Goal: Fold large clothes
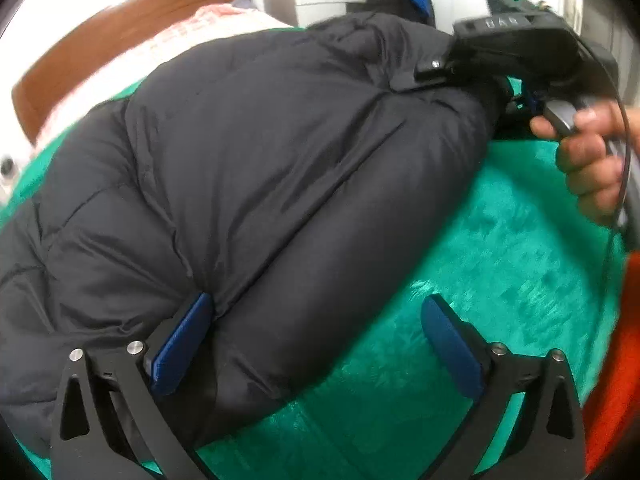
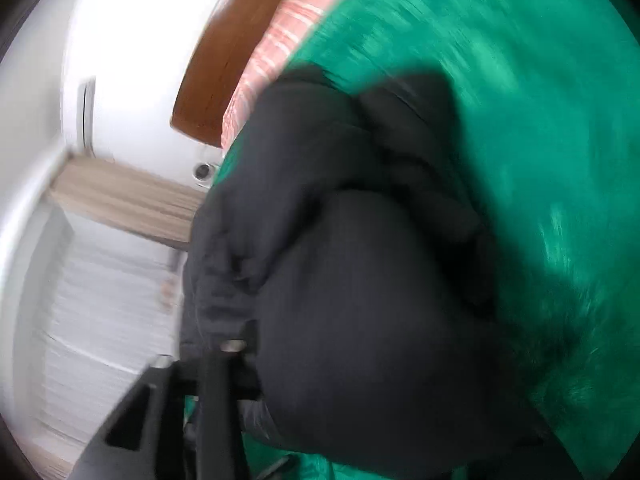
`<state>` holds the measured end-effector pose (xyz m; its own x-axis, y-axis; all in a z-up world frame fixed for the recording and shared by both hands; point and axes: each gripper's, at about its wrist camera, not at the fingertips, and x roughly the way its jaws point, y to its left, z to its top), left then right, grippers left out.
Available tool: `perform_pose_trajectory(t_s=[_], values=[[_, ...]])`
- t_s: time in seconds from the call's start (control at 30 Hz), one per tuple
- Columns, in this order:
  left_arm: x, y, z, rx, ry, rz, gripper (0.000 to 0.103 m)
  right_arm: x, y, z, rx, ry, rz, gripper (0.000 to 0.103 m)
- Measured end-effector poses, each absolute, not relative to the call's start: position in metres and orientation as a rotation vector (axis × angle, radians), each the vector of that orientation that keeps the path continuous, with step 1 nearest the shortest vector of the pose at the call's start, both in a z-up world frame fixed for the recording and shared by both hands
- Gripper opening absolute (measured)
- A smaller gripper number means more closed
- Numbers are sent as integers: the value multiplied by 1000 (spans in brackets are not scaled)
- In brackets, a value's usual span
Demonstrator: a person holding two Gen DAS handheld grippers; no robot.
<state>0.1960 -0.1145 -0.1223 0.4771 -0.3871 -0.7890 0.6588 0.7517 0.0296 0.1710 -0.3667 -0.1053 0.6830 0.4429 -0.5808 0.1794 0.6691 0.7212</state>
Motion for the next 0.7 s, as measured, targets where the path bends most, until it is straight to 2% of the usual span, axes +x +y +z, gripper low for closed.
perform_pose_trajectory(t_s=[0.17,0.33,0.43,0.5,0.6,0.7], values=[[215,-43,-82,-27,948,-743,97,179,-266,21,310,680,213,31],[218,100,-18,-302,835,-604,97,187,-122,76,-197,588,299,30],[220,190,2,-413,770,-467,98,189,-32,60,-442,567,369,31],[217,245,4,-436,753,-376,98,189,31,30,-607,571,431,31],[217,275,0,-477,762,-340,98,190,99,-24,-765,610,518,34],[219,297,-2,-539,768,-374,98,180,135,-55,-871,549,529,39]])
